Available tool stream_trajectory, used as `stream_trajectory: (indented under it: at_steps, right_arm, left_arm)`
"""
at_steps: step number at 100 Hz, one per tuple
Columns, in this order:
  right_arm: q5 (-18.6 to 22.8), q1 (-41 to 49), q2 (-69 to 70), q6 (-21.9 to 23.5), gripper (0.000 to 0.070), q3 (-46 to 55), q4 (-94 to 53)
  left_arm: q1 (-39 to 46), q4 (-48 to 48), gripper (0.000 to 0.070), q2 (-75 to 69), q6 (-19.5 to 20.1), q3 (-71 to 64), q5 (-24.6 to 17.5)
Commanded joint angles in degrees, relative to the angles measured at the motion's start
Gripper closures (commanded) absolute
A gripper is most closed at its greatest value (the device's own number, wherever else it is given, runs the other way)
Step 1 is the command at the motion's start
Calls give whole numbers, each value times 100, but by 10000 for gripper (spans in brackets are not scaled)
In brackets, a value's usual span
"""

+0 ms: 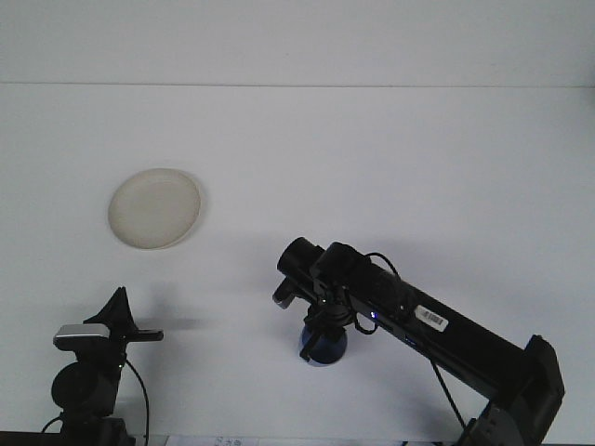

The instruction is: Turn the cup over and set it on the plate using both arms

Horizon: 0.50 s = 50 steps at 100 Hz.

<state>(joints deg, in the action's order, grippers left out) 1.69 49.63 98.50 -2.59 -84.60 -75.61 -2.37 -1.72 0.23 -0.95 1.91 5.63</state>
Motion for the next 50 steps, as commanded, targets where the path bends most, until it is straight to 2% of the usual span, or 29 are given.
stream_trajectory:
  at_steps: [1,7,12,21,26,50]
  right_arm:
    - [-13,105,133,-68,700,-153,28]
    - [-11,127,133,-63,682,-153,61]
    - [-11,146,133,-63,611,-153,79]
    - [-11,146,133,-61,343,-153,79]
    - [-24,146,133,-72,251,-155,83]
    - [-24,35,-247,-197,243,-372,155]
  left_arm:
    - [11,-57,687,-7,26,-111,-9]
    - [11,-59,687,-7,26,-111,-9]
    - [11,-57,687,-7,26,-111,-9]
    - [11,-59,687,-7,26,-111,-7]
    - [11,-59,687,-7,26,-111,-9]
    - [11,-59,687,-7,26,-111,-7]
